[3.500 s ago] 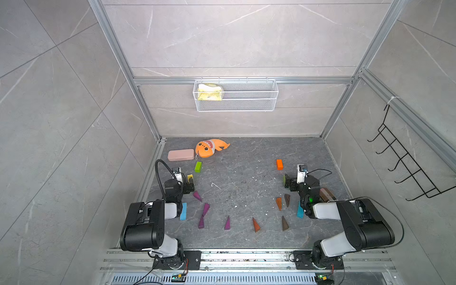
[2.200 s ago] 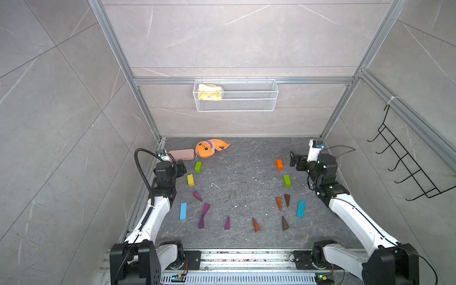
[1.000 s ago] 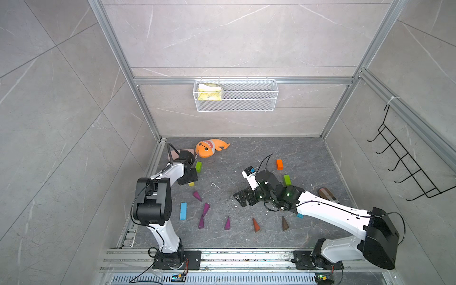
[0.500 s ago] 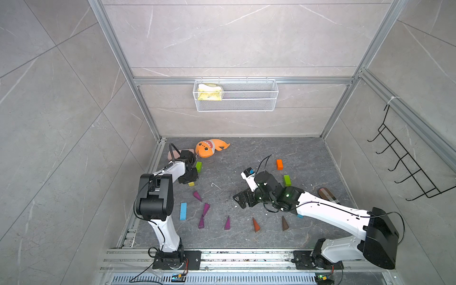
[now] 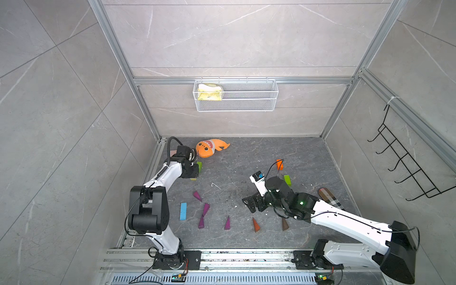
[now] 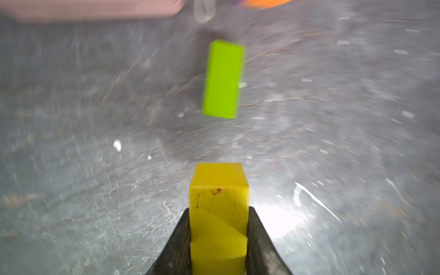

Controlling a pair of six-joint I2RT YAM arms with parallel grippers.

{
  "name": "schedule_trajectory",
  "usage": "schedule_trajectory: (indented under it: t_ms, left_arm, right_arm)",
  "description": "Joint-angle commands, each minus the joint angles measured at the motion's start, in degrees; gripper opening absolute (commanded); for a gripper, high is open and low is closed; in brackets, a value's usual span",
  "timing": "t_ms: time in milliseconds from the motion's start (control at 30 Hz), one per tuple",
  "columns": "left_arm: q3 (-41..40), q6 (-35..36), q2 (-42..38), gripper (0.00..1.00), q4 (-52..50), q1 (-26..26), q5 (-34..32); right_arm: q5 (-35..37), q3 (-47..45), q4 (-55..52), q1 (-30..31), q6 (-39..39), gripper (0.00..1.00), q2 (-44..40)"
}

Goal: Assemble a small pinwheel with building blocks
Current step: Pick up the building block from the center of the board, then place the building block at the center of the board.

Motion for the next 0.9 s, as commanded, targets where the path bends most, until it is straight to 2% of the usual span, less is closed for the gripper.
schedule_trajectory:
  t_ms: [0,100,300,400,533,600,767,867]
  left_arm:
    - [1.7,17.4,-3.7,0.16,-2.2,-4.6,8.6]
    - [1.8,30.6,-3.8,0.16,-3.5,-8.9,13.4]
    - [7.9,44.5,0.3,0.16,-8.1,-12.5,18.5]
    - [12.2,52.3,4.1,0.16,-12.4,-15.0,16.8]
    - [18.8,57.6,10.2,0.16,-19.5,-17.4,13.9]
    - [20.3,61.0,12.4,0.16,-21.5,-19.1,10.4]
    - [22.2,67.6,15.2,0.17,-23.2,-20.4,10.8]
    - [23.2,71.5,17.1,0.16,-24.8,-21.5,7.8]
  right_arm:
    - [1.5,-2.4,-1.1,0.2,-1.8,1.0,-2.8]
    - [1.4,-4.2,-0.8,0.2,-1.5,1.0,-3.8]
    - [3.8,-4.4,-4.1,0.3,-1.2,1.0,-6.3]
    - [4.7,-4.9,-6.2,0.2,-1.1,1.0,-9.3]
    - [4.1,-7.7,-6.6,0.2,-0.3,1.0,-13.7]
    - [3.6,-8.5,-7.4,0.2,-0.3,1.0,-15.3]
    - [3.9,-10.8,-7.8,0.2,-0.5,1.0,-17.5]
    - [3.3,-10.8,-8.4,0.2,0.0,1.0,-17.6]
